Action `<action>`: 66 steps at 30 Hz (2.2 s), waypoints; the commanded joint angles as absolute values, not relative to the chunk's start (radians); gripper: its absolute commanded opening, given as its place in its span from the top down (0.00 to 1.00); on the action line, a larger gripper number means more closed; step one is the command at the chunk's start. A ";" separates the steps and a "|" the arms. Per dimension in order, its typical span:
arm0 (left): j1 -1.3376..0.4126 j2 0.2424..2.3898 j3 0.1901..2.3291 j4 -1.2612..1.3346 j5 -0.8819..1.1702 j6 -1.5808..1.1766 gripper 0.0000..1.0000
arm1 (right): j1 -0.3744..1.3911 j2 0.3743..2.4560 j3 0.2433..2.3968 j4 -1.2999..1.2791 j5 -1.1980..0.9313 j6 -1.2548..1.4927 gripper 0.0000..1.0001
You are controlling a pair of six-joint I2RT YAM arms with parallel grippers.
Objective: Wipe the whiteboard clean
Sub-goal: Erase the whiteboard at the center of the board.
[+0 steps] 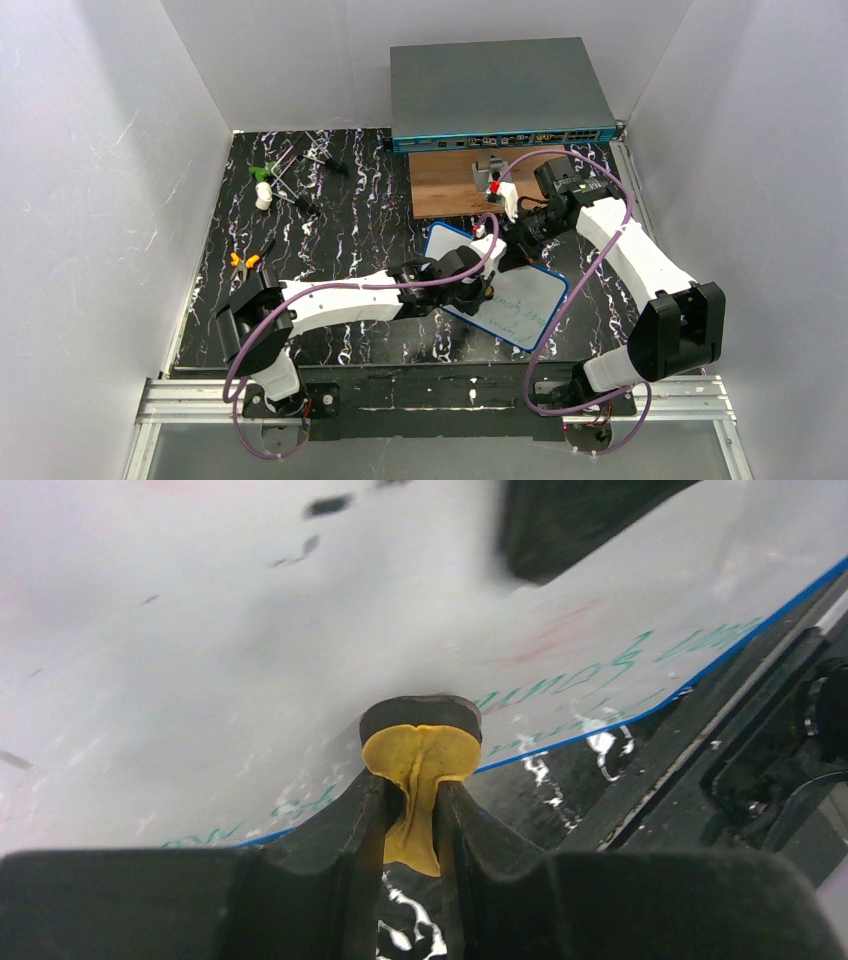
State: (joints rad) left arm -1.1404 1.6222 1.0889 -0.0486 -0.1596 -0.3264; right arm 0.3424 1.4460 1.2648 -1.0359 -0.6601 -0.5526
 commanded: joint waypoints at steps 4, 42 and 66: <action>-1.084 1.553 0.989 -0.034 -0.194 -0.377 1.00 | 0.356 1.419 1.258 -1.095 -0.733 -0.565 0.99; -1.199 1.578 1.015 0.041 -0.166 -0.367 1.00 | 0.354 1.427 1.265 -1.099 -0.735 -0.567 0.99; -1.122 1.544 1.007 0.008 -0.297 -0.442 1.00 | 0.351 1.416 1.259 -1.095 -0.738 -0.565 0.99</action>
State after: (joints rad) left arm -1.1187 1.5780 1.0222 -0.0280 -0.2276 -0.4309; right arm 0.3393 1.4460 1.2617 -1.0248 -0.6617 -0.5369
